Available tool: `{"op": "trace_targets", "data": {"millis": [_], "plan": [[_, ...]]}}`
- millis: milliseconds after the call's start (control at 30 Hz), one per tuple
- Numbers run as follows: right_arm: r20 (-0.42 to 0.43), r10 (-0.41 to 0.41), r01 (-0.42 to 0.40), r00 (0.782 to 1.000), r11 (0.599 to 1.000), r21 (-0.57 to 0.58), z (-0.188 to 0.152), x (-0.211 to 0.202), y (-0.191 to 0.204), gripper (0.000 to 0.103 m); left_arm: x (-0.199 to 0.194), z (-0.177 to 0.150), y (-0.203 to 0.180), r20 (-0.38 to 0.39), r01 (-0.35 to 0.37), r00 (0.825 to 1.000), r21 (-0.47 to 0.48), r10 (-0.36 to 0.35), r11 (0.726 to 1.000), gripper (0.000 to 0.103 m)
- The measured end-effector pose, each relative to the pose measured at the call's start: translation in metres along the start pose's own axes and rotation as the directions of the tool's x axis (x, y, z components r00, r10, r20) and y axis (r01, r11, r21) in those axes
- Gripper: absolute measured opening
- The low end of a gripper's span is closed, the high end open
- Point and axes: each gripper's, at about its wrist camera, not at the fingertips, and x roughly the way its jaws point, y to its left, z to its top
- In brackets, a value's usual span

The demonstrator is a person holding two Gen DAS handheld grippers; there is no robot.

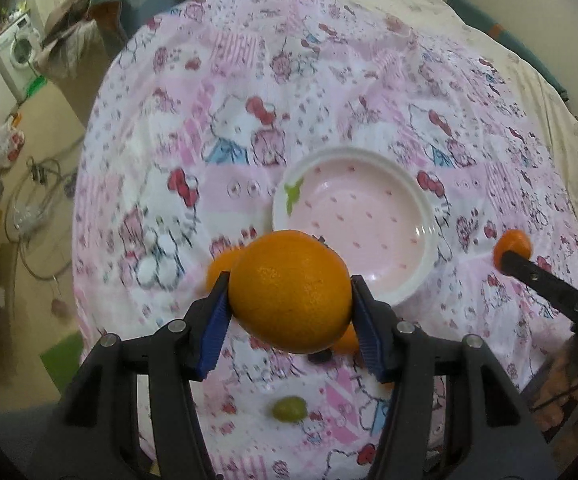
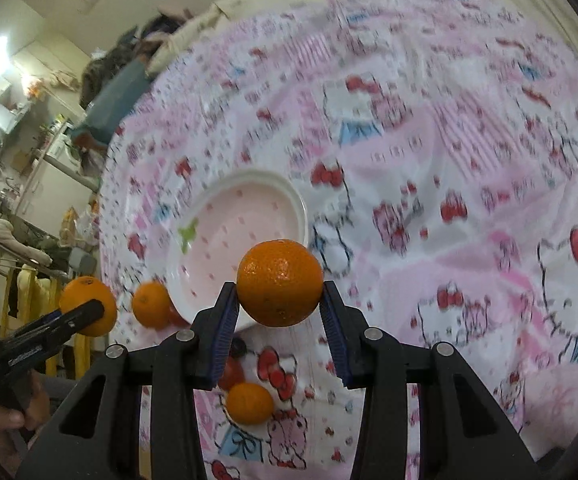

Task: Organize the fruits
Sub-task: 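Carry both fruits over the white plate and open both tools to release them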

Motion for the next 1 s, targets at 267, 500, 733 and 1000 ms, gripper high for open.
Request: {"op": "trace_targets", "data": {"millis": [267, 500, 733, 1000], "plan": [[0.041, 0.030, -0.026, 0.999, 0.996, -0.091, 0.034, 0.006, 0.017, 0.043, 0.018, 0.034, 0.002, -0.006, -0.022, 1.000, 0.016, 0.022, 1.000, 0.053], [-0.005, 0.045, -0.045, 0.999, 0.995, -0.090, 0.060, 0.035, 0.011, 0.043, 0.044, 0.054, -0.001, -0.033, -0.012, 0.999, 0.023, 0.013, 1.000, 0.053], [-0.082, 0.039, -0.046, 0.996, 0.995, -0.091, 0.076, 0.074, 0.008, 0.043, 0.076, 0.064, -0.001, -0.059, 0.001, 0.998, 0.030, 0.001, 1.000, 0.053], [-0.199, 0.024, -0.047, 0.980, 0.993, -0.113, 0.079, 0.124, 0.016, 0.044, 0.090, 0.073, 0.015, -0.095, -0.007, 0.995, -0.048, 0.002, 0.999, 0.053]]}}
